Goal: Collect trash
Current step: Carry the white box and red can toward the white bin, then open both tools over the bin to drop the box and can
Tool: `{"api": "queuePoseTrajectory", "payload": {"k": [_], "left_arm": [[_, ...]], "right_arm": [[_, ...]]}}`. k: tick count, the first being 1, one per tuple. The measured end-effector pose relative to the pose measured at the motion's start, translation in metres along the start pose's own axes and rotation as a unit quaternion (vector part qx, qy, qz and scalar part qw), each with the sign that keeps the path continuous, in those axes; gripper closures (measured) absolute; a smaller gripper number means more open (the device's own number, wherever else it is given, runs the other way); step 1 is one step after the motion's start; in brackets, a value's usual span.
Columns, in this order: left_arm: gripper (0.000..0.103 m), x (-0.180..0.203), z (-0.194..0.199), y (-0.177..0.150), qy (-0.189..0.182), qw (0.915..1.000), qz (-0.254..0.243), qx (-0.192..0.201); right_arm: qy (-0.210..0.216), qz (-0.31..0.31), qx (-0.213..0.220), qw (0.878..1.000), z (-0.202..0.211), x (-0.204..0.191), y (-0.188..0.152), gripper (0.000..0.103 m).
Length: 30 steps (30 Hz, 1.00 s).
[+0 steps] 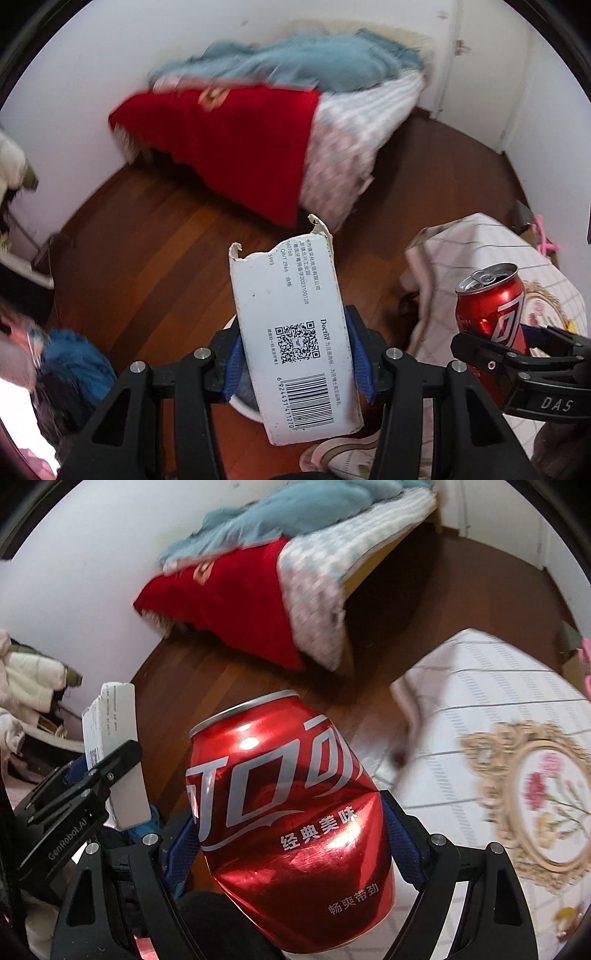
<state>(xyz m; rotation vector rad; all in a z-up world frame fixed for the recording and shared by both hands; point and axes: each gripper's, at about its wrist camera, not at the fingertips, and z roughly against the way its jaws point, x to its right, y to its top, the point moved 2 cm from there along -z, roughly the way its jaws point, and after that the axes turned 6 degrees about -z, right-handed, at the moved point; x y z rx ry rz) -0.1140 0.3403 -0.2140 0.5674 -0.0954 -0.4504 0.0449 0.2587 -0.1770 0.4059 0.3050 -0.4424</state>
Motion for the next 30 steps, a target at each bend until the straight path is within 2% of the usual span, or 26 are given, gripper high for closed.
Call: {"api": "queuePoseTrajectory", "payload": {"k": [6,10,18,20,21,22,26,28,30], "left_arm": [[0.058,-0.034,-0.060,-0.018,-0.010,0.9975,0.038,-0.058],[0.055,-0.048,-0.096,-0.032,-0.022,0.9934,0.058,-0.096],[0.052,-0.068,-0.126,-0.047,-0.023,0.9865,0.089,-0.135],[0.037,-0.073,-0.128,-0.050,-0.021,0.9855,0.097,-0.138],[0.021,-0.076,-0.127,-0.052,-0.020,0.9847,0.102,-0.140],[0.015,-0.079,-0.128,-0.052,-0.016,0.9844,0.105,-0.140],[0.014,-0.085,-0.126,-0.057,-0.001,0.9841,0.104,-0.144],[0.005,-0.086,-0.124,-0.059,0.006,0.9841,0.103,-0.145],[0.003,-0.086,-0.120,-0.060,0.013,0.9845,0.100,-0.143]], "right_arm": [[-0.008,-0.004,-0.058,0.998,-0.091,-0.025,0.001,0.015],[-0.020,-0.009,-0.092,0.996,-0.143,-0.027,0.005,0.015],[-0.024,-0.017,-0.150,0.988,-0.225,-0.036,0.010,0.016],[-0.024,-0.019,-0.157,0.987,-0.236,-0.037,0.012,0.015],[-0.022,-0.022,-0.160,0.987,-0.241,-0.037,0.015,0.015],[-0.018,-0.028,-0.162,0.986,-0.244,-0.035,0.015,0.015],[-0.016,-0.037,-0.171,0.984,-0.252,-0.030,0.016,0.015],[-0.014,-0.036,-0.170,0.985,-0.253,-0.028,0.017,0.014],[-0.013,-0.035,-0.165,0.986,-0.248,-0.026,0.016,0.008]]}}
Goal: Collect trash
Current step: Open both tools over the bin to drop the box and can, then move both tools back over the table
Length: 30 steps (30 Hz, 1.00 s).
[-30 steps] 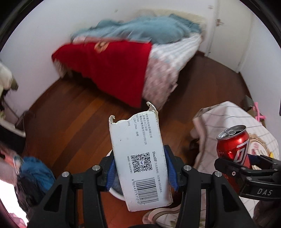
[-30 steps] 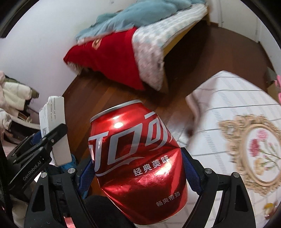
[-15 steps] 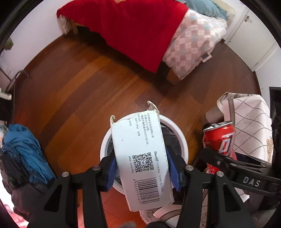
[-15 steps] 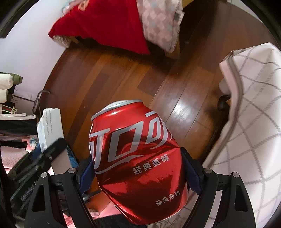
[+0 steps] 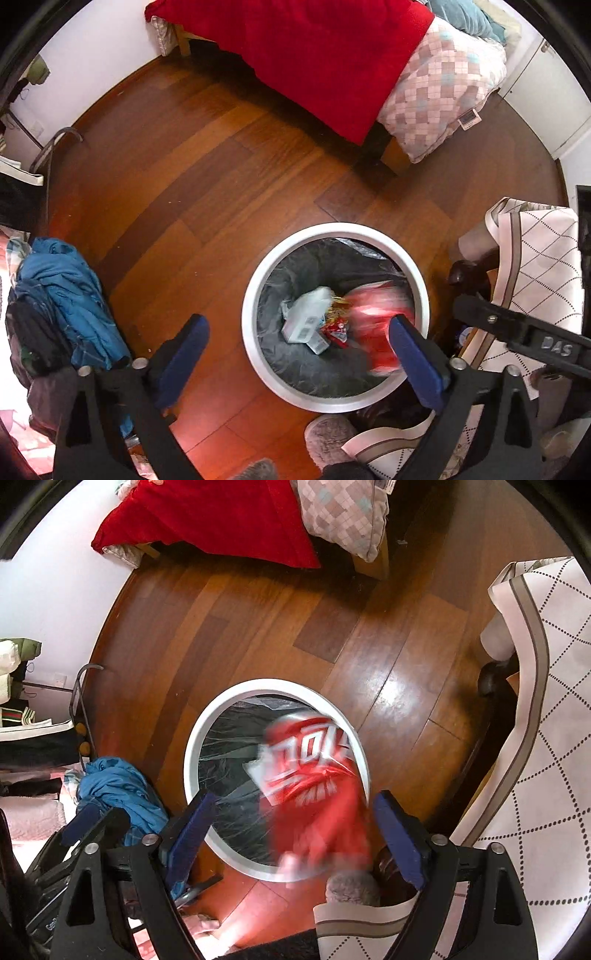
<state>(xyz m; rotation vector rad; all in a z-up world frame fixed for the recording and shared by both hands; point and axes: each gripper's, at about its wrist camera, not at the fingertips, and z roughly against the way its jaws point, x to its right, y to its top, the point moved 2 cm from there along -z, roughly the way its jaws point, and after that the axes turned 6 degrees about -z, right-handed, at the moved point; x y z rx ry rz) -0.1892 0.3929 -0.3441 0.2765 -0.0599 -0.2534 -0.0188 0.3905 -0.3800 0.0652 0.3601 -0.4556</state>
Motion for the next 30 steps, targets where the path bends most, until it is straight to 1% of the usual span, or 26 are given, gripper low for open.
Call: {"api": "queuePoseTrajectory", "payload": {"k": [3,4,10,16,22,30], "left_arm": [[0.003,-0.001,0.007,-0.004,0.010,0.9999,-0.002,0.004],[0.003,0.000,0.011,-0.006,0.014,0.9999,-0.004,0.006],[0.002,0.003,0.037,-0.015,0.028,0.9992,-0.016,0.025],[0.002,0.011,0.069,-0.027,0.034,0.9980,-0.029,0.045],[0.002,0.018,0.112,-0.044,0.035,0.9962,-0.031,0.074],[0.002,0.025,0.175,-0.067,0.039,0.9909,-0.039,0.122]], "right_arm": [[-0.001,0.006,0.009,1.000,0.013,0.002,-0.006,0.001],[-0.005,0.009,0.012,1.000,0.017,0.002,-0.008,0.000],[-0.049,0.040,0.039,0.997,0.051,0.005,-0.030,0.000],[-0.074,0.069,0.073,0.992,0.090,0.002,-0.060,0.000],[-0.063,0.081,0.104,0.989,0.134,-0.003,-0.090,0.000],[-0.044,0.089,0.162,0.982,0.200,-0.006,-0.132,0.000]]}}
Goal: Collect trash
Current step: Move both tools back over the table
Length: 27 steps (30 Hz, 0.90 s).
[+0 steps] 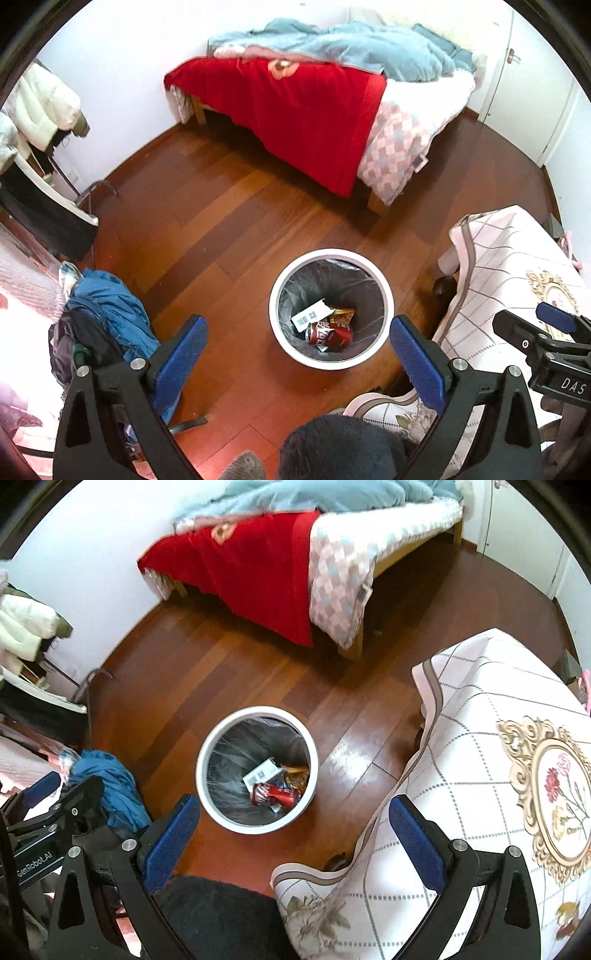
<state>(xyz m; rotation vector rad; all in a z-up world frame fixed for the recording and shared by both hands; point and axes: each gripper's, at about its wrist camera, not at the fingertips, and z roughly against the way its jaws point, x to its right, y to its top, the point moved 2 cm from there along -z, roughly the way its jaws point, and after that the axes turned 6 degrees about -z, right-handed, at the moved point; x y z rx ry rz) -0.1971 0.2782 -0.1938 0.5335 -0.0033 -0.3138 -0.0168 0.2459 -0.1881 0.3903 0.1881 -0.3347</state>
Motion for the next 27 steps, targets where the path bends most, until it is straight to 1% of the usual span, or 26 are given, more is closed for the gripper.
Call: {"api": "queuePoseTrajectory", "payload": {"k": [4,10,11,13,17,20,21,24,25,27], "left_arm": [[0.002,0.003,0.029,-0.001,-0.004,0.9998,-0.002,0.020],[0.002,0.016,0.068,0.003,-0.008,0.9985,-0.010,0.054],[0.002,0.022,0.077,0.004,-0.008,0.9978,-0.015,0.064],[0.002,0.034,0.088,0.006,-0.008,0.9972,-0.022,0.071],[0.002,0.064,0.103,0.004,-0.010,0.9960,-0.031,0.084],[0.002,0.105,0.102,0.002,-0.032,0.9942,-0.055,0.087],[0.002,0.126,0.097,0.000,-0.042,0.9933,-0.067,0.084],[0.002,0.183,0.074,-0.009,-0.068,0.9911,-0.098,0.059],[0.002,0.197,0.069,-0.012,-0.072,0.9903,-0.107,0.051],[0.002,0.243,0.049,-0.023,-0.086,0.9863,-0.139,0.025]], "right_arm": [[0.012,0.008,0.026,1.000,0.037,-0.002,-0.009,0.000],[0.051,0.002,0.061,0.997,0.094,0.000,-0.022,0.000],[0.057,-0.002,0.068,0.996,0.104,0.001,-0.023,0.000],[0.072,-0.010,0.081,0.994,0.122,0.006,-0.026,0.000],[0.093,-0.034,0.103,0.990,0.159,0.029,-0.037,0.000],[0.088,-0.058,0.112,0.988,0.178,0.059,-0.049,0.000],[0.083,-0.068,0.114,0.988,0.183,0.073,-0.054,0.000],[0.048,-0.104,0.114,0.987,0.192,0.124,-0.071,0.000],[0.032,-0.119,0.111,0.986,0.194,0.146,-0.079,0.000],[-0.003,-0.146,0.100,0.984,0.196,0.190,-0.093,0.000]]}}
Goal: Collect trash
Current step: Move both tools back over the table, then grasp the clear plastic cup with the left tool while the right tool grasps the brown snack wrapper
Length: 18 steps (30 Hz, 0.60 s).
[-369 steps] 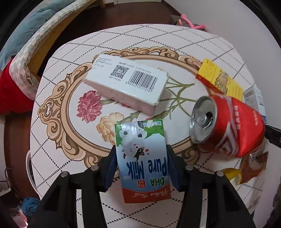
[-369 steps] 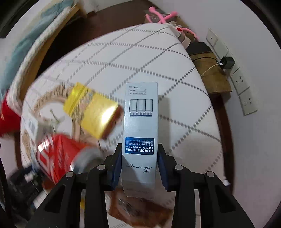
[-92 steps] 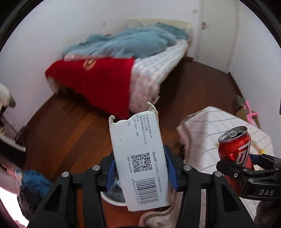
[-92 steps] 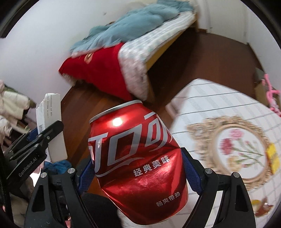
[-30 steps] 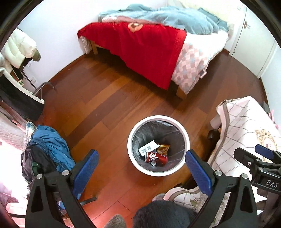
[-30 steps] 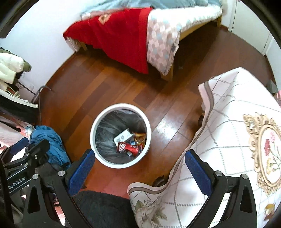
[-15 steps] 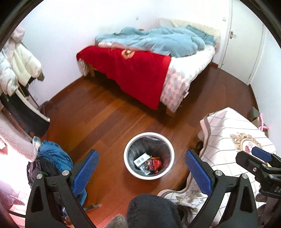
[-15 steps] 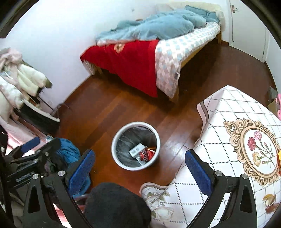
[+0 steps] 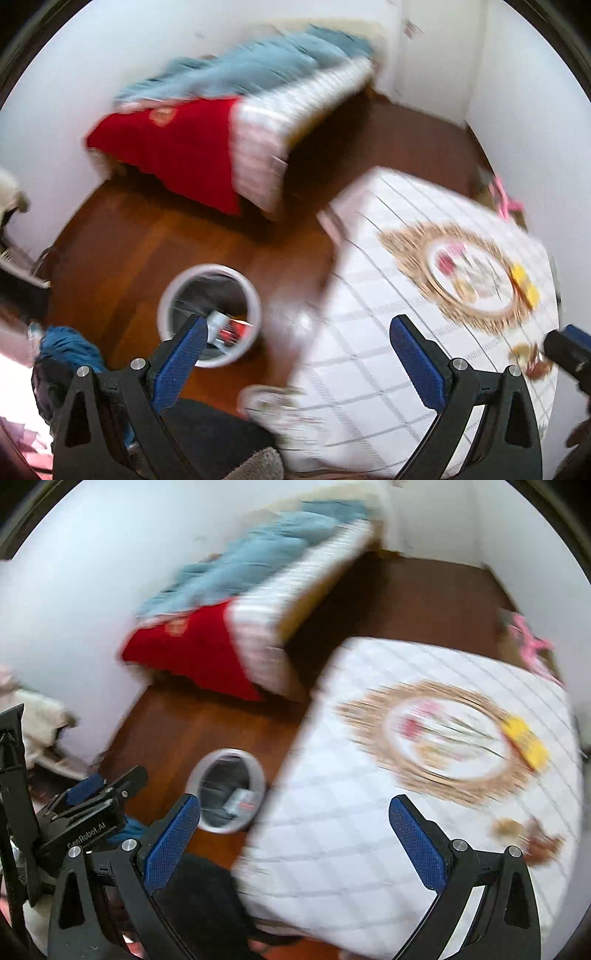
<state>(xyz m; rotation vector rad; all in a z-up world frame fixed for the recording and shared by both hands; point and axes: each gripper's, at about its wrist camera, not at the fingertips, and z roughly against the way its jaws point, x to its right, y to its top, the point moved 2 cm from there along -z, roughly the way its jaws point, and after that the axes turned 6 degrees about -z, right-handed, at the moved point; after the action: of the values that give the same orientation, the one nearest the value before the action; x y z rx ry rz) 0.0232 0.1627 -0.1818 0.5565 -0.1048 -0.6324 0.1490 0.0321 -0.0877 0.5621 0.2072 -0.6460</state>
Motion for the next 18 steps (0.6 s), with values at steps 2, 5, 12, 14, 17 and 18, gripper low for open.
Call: {"api": "queuePoseTrajectory", "payload": {"k": [2,5,12,14,17,18], "left_arm": [[0.002,0.047,-0.025,-0.003,-0.018,0.9990,-0.032,-0.025],[0.002,0.111,-0.052,-0.011,-0.049,0.9945,-0.073,-0.056],[0.003,0.218,-0.071,-0.043,-0.145,0.9724,-0.149,-0.106],[0.003,0.243,-0.070,-0.054,-0.177,0.9624,-0.169,-0.118],[0.003,0.270,-0.071,-0.068,-0.201,0.9520,-0.194,-0.126],[0.003,0.276,-0.072,-0.071,-0.203,0.9503,-0.200,-0.126]], "right_arm": [[-0.041,-0.033,-0.007,0.999,0.002,0.052,-0.002,0.000],[-0.108,-0.102,-0.024,0.989,0.003,0.146,-0.012,0.000],[-0.172,-0.232,-0.053,0.956,-0.002,0.302,-0.052,0.000],[-0.170,-0.248,-0.057,0.952,-0.004,0.324,-0.062,0.000],[-0.159,-0.267,-0.054,0.949,-0.004,0.343,-0.073,0.000],[-0.156,-0.271,-0.052,0.948,-0.004,0.348,-0.075,0.000]]}}
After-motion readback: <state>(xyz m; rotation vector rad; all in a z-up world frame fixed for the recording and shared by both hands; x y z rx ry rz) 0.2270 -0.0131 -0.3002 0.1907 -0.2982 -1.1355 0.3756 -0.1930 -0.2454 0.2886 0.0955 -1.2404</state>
